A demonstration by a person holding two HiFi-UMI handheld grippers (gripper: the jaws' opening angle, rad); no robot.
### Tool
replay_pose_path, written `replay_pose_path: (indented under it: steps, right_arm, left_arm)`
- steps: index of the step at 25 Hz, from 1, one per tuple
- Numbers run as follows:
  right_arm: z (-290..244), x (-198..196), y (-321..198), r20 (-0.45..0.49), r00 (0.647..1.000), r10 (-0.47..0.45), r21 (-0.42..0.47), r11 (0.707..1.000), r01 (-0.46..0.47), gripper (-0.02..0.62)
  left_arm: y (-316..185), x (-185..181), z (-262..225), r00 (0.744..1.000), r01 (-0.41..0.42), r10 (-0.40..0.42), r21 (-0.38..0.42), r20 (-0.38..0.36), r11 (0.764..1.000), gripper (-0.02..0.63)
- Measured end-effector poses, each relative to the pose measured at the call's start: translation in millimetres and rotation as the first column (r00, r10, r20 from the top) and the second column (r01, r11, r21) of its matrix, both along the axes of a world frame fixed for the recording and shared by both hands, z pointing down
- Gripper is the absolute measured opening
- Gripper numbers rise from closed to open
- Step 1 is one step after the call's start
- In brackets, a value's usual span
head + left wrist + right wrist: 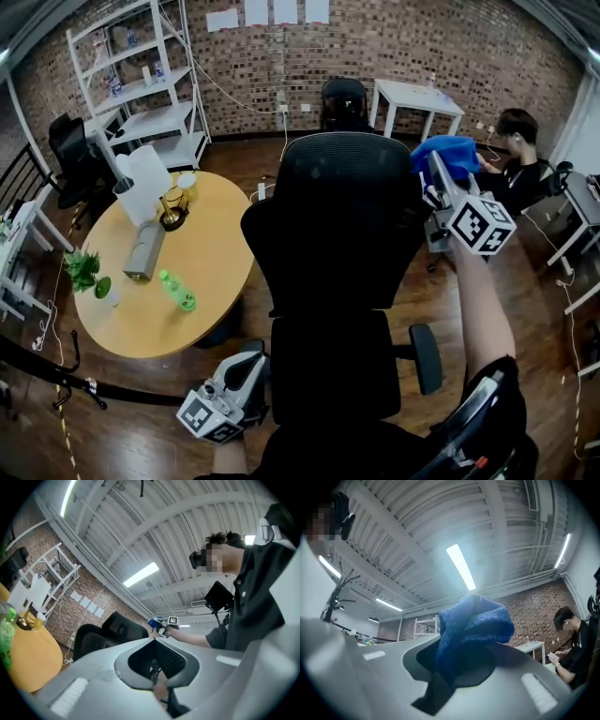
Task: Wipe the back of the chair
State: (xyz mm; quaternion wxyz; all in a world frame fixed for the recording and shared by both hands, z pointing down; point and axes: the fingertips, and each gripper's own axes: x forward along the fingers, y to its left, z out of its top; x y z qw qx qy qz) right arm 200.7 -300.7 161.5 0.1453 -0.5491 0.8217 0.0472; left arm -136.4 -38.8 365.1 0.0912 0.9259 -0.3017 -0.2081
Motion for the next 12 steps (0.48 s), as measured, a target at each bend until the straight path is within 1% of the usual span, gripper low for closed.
replay_pose_path:
  steps: [2,4,7,10,12]
  right_arm:
    - [7,-2,-28,-0.01,1.0,0.015,-0.041,0.999,-0.015,0.058]
    - [18,-2,-53,-0.02,0.999,0.047,-0.082,0.995,-0.048,0.058]
    - [26,-2,-75,-0.052,0.991,0.122,-0.087,0.988,-0.126,0.058]
    - [27,-13,-86,-0.154,0.972,0.178,-0.058,0.98,-0.189,0.058]
    - [31,-23,-89,-0.239,0.951,0.199,-0.05,0.975,-0.216,0.058]
  left_arm:
    - [-4,-5,4,0.999,0.047,-0.047,-0.013,0.017,0.999,0.006]
    - [-8,-6,6,0.997,0.081,-0.08,-0.03,0.018,0.996,0.006]
    - [-13,-4,12,0.994,0.104,-0.102,-0.048,0.034,0.993,0.006]
    - [-20,-7,19,0.992,0.12,-0.118,-0.058,0.041,0.991,0.006]
    - [-22,-8,21,0.992,0.119,-0.116,-0.057,0.044,0.991,0.006]
